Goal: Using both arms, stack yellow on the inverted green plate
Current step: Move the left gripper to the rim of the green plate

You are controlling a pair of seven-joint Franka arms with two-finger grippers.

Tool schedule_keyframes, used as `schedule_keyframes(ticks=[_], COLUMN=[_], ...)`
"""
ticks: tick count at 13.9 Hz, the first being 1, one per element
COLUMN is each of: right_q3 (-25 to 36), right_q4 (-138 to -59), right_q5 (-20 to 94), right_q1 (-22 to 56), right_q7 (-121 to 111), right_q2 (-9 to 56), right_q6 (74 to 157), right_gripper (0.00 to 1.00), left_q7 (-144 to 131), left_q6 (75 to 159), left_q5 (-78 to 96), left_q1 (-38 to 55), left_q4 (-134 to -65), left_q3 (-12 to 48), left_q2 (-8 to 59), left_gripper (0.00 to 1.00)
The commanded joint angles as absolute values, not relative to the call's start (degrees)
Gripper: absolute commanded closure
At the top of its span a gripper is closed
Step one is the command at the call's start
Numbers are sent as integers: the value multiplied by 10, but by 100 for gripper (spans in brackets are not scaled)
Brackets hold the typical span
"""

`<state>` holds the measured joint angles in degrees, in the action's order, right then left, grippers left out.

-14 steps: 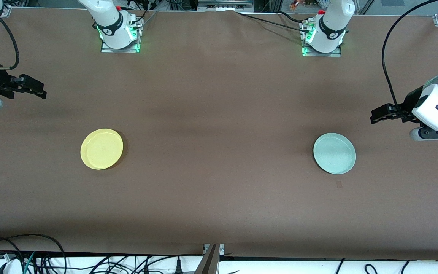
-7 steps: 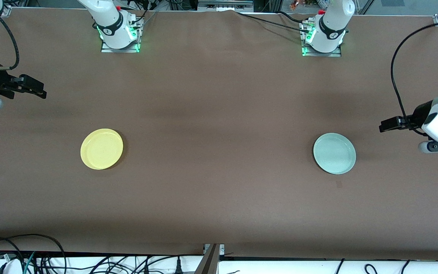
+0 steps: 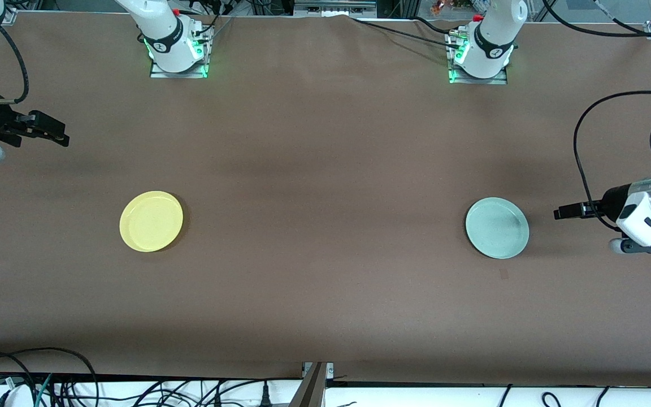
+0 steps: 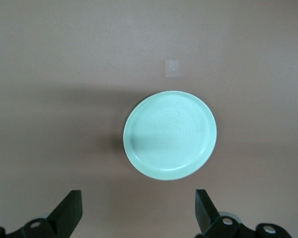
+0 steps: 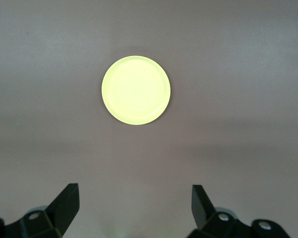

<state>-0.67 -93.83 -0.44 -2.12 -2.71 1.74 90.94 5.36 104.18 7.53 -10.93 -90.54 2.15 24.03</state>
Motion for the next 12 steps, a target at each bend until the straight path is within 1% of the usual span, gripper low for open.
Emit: schedule_keyframes(ticks=[1,2,6,7,12], right_q3=[-13,-13,-13,-13,-13], right_q4=[-947,-947,-947,-947,-947], right_q5=[-6,-6,-6,-6,-6], right_q1=[-27,-27,-27,-27,-27], right_q7=[-21,-21,-21,-21,-21], right_q2=[6,5,5,5,5], right_q6=[907,907,907,907,907], right_gripper=[0,0,0,0,0], left_q7=[121,127,167,182,192], left_q6=[1068,1080,1224,1249,1276], left_q5=[124,130,142,154,166], left_q1=[-130,-132,-133,-138,-140], left_q4=[-912,-921,-1022,-1040,-1049], left_q3=[22,22,22,22,21], left_q2=[270,277,277,279,313], left_gripper=[0,0,0,0,0])
